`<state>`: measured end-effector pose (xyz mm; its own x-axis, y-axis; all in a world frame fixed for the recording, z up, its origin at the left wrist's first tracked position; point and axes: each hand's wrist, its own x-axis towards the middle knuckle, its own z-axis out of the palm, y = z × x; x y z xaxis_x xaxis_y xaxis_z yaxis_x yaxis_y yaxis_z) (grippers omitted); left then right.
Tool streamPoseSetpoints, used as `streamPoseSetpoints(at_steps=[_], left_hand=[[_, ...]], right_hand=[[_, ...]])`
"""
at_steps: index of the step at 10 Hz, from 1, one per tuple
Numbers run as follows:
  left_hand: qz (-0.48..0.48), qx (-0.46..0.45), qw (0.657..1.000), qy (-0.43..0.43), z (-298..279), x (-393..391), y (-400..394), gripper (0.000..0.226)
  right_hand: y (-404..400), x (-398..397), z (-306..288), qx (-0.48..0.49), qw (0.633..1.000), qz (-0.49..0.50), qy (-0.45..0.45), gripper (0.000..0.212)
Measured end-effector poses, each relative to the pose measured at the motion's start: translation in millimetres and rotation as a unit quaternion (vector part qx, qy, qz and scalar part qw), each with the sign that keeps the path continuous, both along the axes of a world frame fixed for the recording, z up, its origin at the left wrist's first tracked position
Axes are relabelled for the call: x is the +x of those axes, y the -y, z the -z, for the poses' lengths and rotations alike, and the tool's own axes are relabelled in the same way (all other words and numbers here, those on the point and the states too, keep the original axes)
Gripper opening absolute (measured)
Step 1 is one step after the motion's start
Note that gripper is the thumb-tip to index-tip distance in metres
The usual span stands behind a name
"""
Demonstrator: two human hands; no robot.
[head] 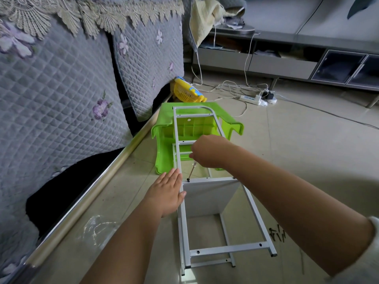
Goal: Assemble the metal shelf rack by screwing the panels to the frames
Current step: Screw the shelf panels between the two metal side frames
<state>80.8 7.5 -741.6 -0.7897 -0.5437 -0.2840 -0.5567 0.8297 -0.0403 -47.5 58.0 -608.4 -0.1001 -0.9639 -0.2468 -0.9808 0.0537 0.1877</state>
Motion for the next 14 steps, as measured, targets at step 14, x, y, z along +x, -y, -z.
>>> streamPoseSetpoints(at_steps=[14], left_hand=[[-0.014,0.039,0.999,-0.017,-1.8,0.7,-1.1,0.060]], right_hand=[[-5.2,1.9,3.0,0.035,0.998,-0.003,0.060,0.028]])
